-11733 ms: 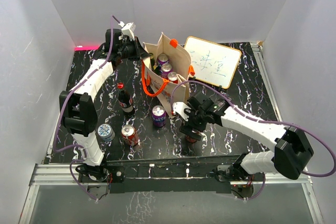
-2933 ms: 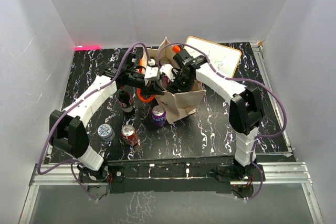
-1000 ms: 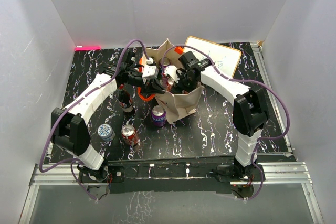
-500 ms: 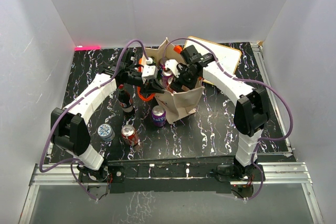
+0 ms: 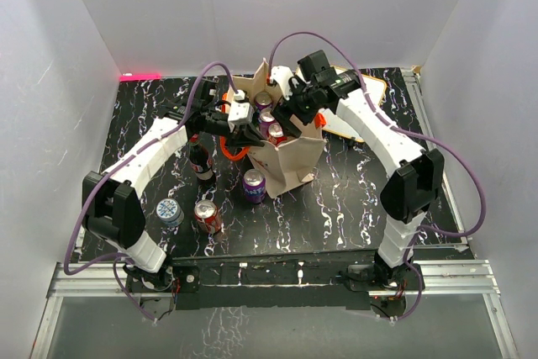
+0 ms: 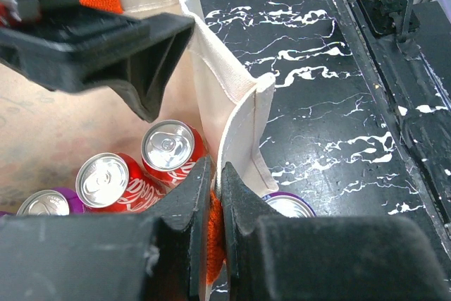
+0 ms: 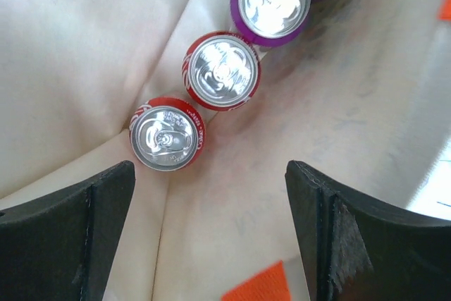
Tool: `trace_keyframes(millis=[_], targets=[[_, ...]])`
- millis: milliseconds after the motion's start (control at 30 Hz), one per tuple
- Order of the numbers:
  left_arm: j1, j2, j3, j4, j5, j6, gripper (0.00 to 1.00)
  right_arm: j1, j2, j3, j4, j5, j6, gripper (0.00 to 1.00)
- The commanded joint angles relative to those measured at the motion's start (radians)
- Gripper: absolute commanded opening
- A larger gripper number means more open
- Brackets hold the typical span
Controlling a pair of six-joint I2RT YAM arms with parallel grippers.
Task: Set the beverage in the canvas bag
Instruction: Place the drink in the canvas bag.
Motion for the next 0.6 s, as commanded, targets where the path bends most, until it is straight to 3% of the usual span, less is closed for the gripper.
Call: trace_keyframes(millis=[0,233,567], targets=[[0.010,0.014,0.011,0.049,0.013,0.000,0.00,-0.008,-0.085,0.067,0.093,-0.019,0.068,0.91],[0.010,0.010,0.020,0.120,0.006,-0.086,0.06,-0.009,-0.083,0.086,0.130,-0.008,0.104,0.92],[0.010,-0.003,0.023,0.318,-0.033,-0.320,0.59,-0.013,-0.035,0.191,0.161,-0.013,0.168,0.92]])
